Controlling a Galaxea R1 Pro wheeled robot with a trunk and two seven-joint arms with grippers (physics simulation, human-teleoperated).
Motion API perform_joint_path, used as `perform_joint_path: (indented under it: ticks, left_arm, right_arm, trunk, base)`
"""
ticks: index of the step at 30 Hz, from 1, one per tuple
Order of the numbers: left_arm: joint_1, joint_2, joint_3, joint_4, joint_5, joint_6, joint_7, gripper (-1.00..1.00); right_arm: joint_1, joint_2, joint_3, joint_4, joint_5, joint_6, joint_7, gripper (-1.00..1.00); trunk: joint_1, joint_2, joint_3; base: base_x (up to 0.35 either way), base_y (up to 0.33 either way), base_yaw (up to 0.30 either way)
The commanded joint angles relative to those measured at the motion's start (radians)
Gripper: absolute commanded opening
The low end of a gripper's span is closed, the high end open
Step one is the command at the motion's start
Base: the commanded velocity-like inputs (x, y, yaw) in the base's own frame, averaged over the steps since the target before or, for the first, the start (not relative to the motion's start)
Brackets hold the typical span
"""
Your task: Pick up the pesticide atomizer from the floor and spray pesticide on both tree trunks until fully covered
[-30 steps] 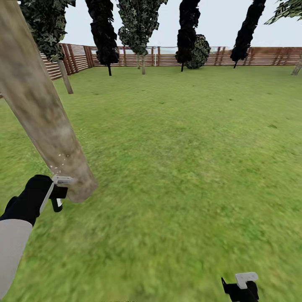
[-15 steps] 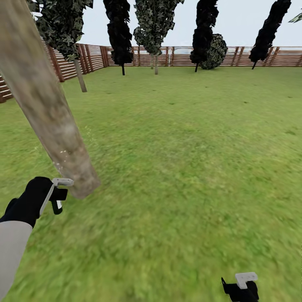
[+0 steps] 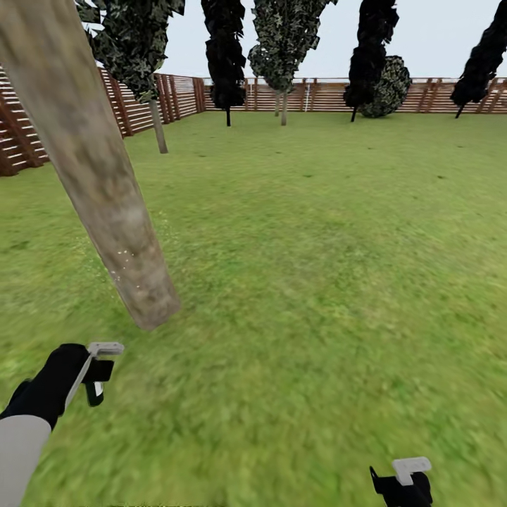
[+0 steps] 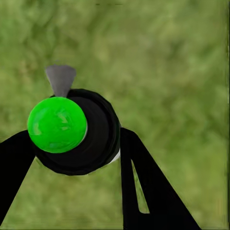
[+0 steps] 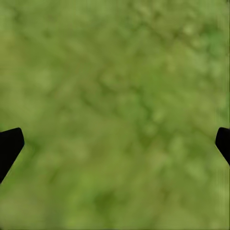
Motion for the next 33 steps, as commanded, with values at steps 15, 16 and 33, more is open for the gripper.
perform_joint_path:
  ticks: [15, 16, 33]
  left_arm:
    - [0.001, -0.011, 0.077, 0.004, -0.004, -0.102, 0.0, -1.0]
    - [0.001, -0.012, 0.078, 0.006, -0.004, -0.109, 0.0, -1.0]
    - [0.001, -0.012, 0.079, 0.006, 0.001, -0.109, -0.004, -1.0]
  right_arm:
    - [0.0, -0.003, 0.0, 0.001, 0.001, 0.0, 0.0, 1.0]
    - [0.0, -0.003, 0.0, 0.001, 0.001, 0.0, 0.0, 1.0]
    - [0.0, 0.002, 0.0, 0.003, 0.001, 0.0, 0.0, 1.0]
  trunk:
    - [0.0, 0.0, 0.0]
    - [0.0, 0.0, 0.0]
    - [0.0, 0.0, 0.0]
  base:
    - [0.184, -0.132, 0.012]
    - [0.239, -0.172, 0.0]
    - [0.258, -0.165, 0.171]
